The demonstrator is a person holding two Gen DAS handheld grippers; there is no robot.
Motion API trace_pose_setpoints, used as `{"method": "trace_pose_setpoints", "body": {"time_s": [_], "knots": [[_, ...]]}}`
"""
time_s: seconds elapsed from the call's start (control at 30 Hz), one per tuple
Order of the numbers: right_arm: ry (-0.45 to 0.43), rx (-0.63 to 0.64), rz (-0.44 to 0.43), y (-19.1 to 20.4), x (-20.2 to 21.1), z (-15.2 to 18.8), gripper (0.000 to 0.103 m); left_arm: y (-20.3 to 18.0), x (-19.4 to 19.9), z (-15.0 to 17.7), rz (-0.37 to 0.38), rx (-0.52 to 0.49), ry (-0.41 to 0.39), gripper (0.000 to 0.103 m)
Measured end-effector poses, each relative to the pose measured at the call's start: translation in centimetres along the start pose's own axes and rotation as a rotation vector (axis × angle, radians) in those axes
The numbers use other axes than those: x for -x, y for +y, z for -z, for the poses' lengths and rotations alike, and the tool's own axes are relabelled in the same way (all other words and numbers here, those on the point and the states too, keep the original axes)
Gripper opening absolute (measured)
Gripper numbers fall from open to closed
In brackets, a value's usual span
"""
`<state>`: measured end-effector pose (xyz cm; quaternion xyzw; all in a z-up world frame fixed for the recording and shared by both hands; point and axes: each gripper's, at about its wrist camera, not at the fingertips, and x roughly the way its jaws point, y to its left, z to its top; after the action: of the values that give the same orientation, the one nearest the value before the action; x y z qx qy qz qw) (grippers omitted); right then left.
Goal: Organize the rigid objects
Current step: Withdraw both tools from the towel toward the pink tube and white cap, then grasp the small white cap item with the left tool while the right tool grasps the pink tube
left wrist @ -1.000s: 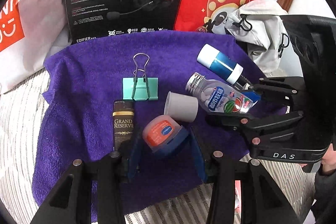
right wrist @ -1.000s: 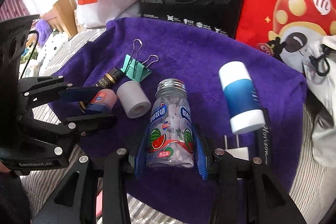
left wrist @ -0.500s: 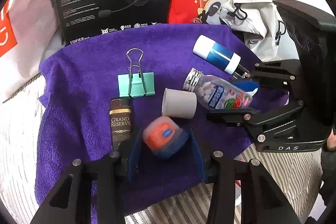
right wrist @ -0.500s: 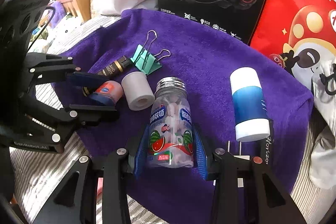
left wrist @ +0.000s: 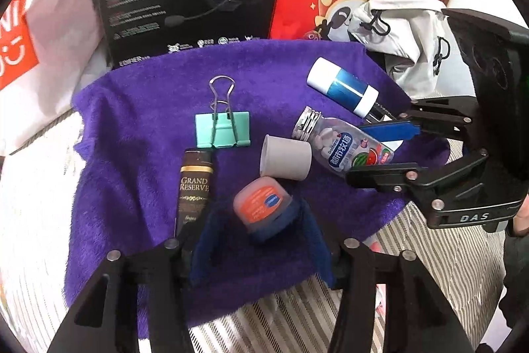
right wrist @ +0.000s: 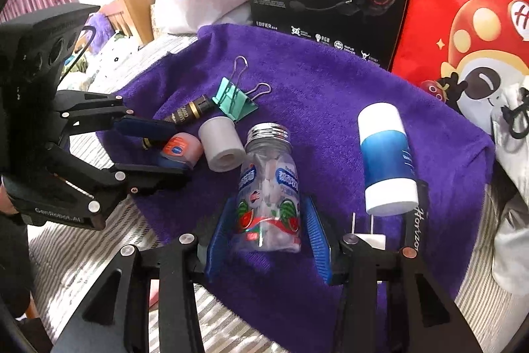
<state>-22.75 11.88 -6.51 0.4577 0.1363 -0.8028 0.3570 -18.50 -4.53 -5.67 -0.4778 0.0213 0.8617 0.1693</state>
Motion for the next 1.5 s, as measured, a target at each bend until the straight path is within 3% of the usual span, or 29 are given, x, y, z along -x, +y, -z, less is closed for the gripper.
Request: {"method": "trace_pose_setpoints", "body": {"time_s": [0.2, 0.27, 0.37, 0.4, 0.63, 0.93, 1.23, 1.5], "knots": [[-0.046, -0.030, 0.043, 0.9, 3.0, 0.5, 0.063, -0.2, 2.9, 1.3, -0.025, 0.043, -0.064, 0.084], [-0.071, -0.062, 0.062, 1.2, 4.4, 1.2, 0.080, -0.4, 3.8, 2.0, -0.012, 0.073, -0.079, 0.093], [-0.101, -0.121, 0.075, 1.6, 6.1, 2.4, 0.097, -1.0, 4.4, 3.4, 0.015, 0.113, -0.098, 0.102], [-0.109, -0.145, 0.072, 1.7, 6.8, 3.1, 0.099, -1.2, 4.5, 3.9, 0.023, 0.130, -0.101, 0.103], [-0.133, -0.250, 0.104, 2.8, 9.7, 7.5, 0.103, -2.7, 2.9, 6.1, 0.025, 0.198, -0.059, 0.103], [-0.138, -0.331, 0.089, 4.0, 11.5, 13.1, 0.103, -4.2, 1.2, 6.8, -0.132, 0.167, -0.012, 0.103], [-0.124, -0.382, 0.060, 3.7, 11.0, 15.5, 0.103, -5.1, 0.4, 6.4, -0.229, 0.111, -0.006, 0.101], [-0.110, -0.385, 0.062, 4.1, 10.1, 15.5, 0.103, -6.4, 1.0, 6.5, -0.203, 0.051, -0.060, 0.064]]}}
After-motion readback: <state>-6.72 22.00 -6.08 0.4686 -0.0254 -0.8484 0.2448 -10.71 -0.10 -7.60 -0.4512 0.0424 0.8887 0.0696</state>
